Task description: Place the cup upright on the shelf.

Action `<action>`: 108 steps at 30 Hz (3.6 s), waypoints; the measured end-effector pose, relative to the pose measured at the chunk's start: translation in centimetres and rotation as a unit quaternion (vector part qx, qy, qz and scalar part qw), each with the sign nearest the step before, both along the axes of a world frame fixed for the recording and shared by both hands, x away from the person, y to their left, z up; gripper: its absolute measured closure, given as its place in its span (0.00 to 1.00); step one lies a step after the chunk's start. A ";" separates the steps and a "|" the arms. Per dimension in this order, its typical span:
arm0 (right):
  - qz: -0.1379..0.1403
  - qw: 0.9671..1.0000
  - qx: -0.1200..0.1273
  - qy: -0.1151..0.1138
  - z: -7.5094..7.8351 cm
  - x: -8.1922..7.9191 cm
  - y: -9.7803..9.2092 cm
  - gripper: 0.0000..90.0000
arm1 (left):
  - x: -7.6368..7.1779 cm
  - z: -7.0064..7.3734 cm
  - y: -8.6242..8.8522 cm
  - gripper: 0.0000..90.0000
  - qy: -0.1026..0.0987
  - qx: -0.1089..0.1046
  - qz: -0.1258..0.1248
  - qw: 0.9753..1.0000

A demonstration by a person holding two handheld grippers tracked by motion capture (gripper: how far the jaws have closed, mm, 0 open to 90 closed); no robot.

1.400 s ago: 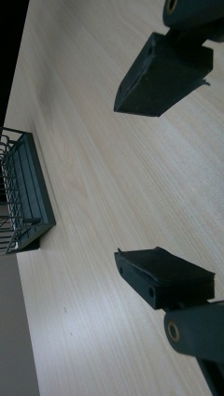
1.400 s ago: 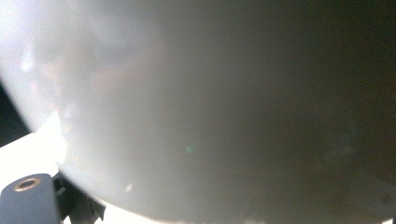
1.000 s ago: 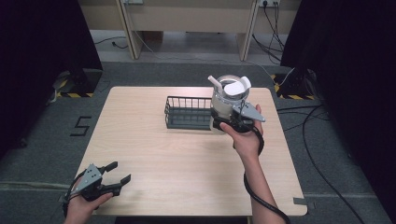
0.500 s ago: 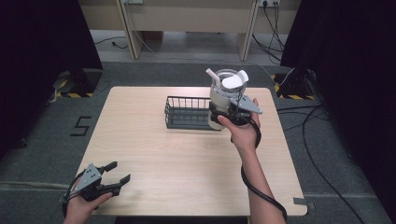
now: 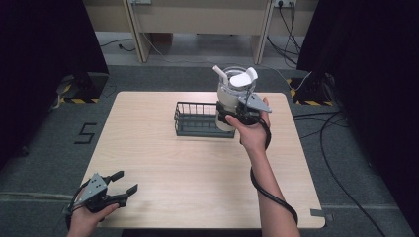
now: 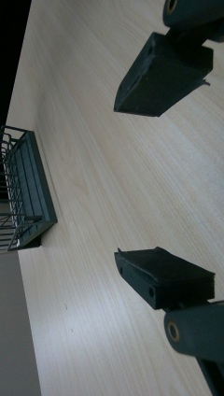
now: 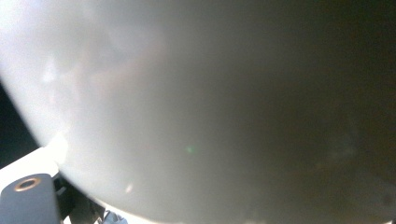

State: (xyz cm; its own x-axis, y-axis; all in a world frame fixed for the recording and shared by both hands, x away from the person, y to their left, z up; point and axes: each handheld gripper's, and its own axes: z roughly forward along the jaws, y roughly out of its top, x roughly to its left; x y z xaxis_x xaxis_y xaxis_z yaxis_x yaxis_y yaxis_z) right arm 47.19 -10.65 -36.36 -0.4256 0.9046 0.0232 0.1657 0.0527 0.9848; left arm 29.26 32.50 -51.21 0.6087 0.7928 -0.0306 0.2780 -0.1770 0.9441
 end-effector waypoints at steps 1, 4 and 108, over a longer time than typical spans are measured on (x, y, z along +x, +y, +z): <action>0.001 1.000 0.001 0.000 0.0 0.1 0.1 0.12 | 0.0 0.0 0.0 0.25 0.000 0.000 0.000 1.000; 0.001 1.000 0.000 0.000 0.1 0.4 0.4 0.12 | 0.0 0.0 0.0 0.25 0.000 -0.002 0.000 1.000; -0.009 0.997 -0.034 0.070 -5.9 8.8 6.6 0.12 | 0.1 0.0 0.1 0.25 0.001 -0.006 -0.003 1.000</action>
